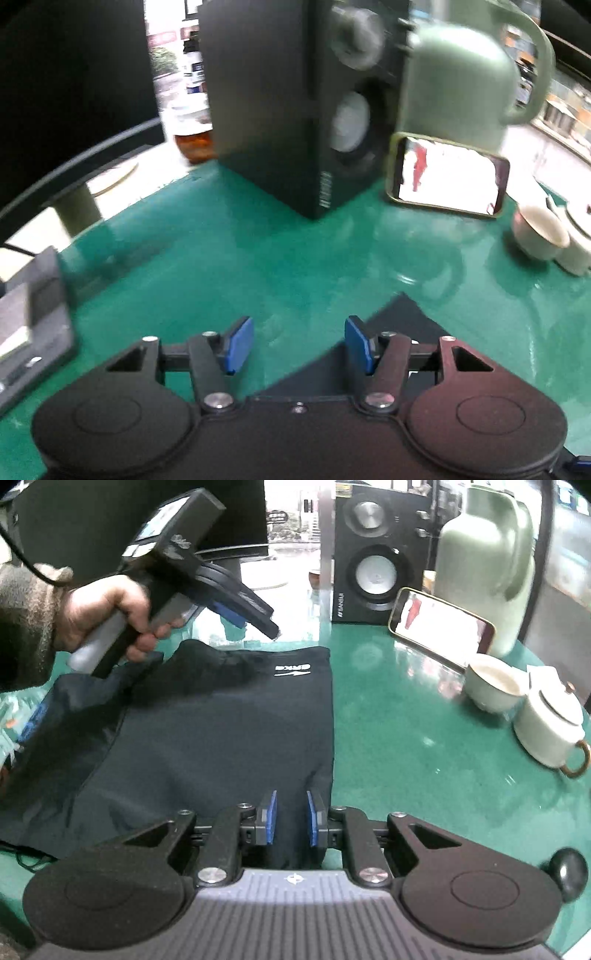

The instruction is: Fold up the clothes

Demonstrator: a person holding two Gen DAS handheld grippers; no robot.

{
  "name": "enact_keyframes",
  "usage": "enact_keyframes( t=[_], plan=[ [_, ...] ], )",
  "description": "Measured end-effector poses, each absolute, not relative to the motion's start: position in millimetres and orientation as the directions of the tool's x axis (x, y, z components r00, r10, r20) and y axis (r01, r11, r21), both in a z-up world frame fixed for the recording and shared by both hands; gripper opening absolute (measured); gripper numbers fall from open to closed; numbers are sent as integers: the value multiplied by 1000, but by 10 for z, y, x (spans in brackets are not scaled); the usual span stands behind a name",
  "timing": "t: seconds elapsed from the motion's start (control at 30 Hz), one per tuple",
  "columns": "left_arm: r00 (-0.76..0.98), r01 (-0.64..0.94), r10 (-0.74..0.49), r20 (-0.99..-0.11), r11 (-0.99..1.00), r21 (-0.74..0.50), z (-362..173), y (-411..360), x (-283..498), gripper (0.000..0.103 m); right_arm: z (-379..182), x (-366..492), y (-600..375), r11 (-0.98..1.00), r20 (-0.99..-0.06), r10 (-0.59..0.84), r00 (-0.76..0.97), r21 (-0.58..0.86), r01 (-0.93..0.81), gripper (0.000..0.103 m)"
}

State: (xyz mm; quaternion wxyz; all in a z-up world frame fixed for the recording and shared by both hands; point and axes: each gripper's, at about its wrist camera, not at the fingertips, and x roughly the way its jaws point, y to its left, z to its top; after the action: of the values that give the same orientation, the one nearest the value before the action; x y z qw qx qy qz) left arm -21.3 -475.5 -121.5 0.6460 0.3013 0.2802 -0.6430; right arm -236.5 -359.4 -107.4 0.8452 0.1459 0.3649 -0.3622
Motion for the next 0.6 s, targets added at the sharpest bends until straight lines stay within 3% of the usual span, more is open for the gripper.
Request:
enact_keyframes(
  t=[0.3, 0.4, 0.43, 0.53, 0.6],
  plan=[
    [-10, 997, -654, -757, -62, 41, -1229, -4990, -264, 57, -1003, -2640, -3604, 623, -733, -489, 473, 86, 777, 21],
    [-30, 998, -631, -775, -59, 9, -1264, -5082, -200, 67, -1091, -2780, -3634, 559, -753, -449, 481, 183, 809, 29],
    [-40, 997, -622, -782, -72, 6, -1283, -5109, -208, 69, -1113, -2784, -3629, 555, -755, -442, 485, 195, 809, 35],
    [-32, 992, -627, -778, -113, 50, -1311, -5114, -315, 79, -1128, -2755, -3574, 565, -751, -449, 484, 182, 805, 39],
    [-32, 989, -629, -777, -131, 65, -1331, -5121, -388, 80, -1126, -2727, -3517, 581, -748, -458, 480, 157, 799, 39]
  ],
)
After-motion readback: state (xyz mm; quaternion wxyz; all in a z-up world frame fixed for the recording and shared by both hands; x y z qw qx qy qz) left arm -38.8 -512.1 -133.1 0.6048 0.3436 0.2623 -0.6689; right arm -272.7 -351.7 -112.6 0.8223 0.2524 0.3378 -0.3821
